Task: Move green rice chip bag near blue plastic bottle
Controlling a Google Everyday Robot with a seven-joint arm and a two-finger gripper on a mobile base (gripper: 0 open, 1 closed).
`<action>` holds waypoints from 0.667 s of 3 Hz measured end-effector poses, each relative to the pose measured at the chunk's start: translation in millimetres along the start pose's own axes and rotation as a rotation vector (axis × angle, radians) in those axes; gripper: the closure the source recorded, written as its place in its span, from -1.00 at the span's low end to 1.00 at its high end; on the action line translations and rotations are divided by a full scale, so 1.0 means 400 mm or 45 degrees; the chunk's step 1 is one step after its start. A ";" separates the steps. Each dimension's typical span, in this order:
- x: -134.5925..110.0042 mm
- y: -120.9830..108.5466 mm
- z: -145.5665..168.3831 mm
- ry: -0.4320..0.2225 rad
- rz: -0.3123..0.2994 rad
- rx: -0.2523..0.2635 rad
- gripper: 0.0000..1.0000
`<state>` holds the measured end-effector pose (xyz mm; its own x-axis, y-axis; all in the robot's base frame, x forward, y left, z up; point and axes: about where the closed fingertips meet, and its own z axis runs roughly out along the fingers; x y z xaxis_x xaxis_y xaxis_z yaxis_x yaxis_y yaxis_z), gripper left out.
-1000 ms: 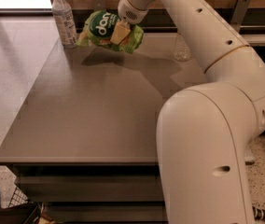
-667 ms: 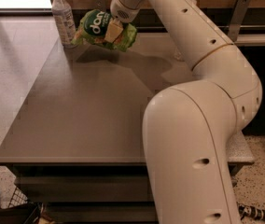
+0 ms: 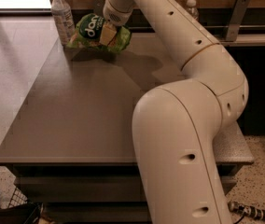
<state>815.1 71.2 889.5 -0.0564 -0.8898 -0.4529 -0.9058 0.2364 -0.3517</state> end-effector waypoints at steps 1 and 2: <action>0.000 0.003 0.009 0.002 -0.001 -0.006 -0.15; 0.000 0.007 0.019 0.004 -0.002 -0.012 -0.59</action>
Offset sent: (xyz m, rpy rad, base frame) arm 0.0003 0.0016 -0.0029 -0.0012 0.0035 0.0018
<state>815.8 75.0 882.2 -0.0564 -0.8914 -0.4497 -0.9099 0.2313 -0.3445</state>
